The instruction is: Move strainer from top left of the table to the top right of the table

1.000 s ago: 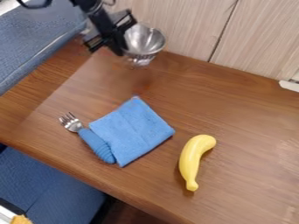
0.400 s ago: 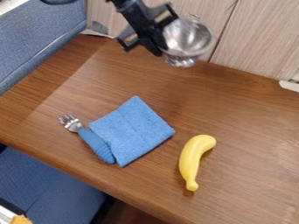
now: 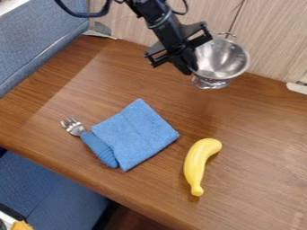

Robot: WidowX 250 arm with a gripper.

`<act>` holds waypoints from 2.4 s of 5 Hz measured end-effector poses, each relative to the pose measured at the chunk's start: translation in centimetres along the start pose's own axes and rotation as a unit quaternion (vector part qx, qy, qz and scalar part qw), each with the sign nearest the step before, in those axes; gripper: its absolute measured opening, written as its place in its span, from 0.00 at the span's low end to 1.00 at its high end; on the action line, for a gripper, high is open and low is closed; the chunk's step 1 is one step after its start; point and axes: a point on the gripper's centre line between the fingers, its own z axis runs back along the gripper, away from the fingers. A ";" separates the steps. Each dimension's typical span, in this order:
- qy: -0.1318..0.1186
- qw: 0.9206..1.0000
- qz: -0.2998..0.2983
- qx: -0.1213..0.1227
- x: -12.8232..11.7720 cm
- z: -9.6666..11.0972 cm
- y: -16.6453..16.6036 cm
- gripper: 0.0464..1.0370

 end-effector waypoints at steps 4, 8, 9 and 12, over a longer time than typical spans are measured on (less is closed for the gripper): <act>0.061 0.997 -0.041 0.028 -2.5 -5.8 0.9 0.03; 0.077 0.996 -0.007 0.041 -2.3 -5.4 1.2 0.82; 0.067 0.997 -0.010 0.043 -1.9 -4.4 1.0 0.98; -0.022 0.995 -0.057 0.074 0.4 3.0 -0.7 0.97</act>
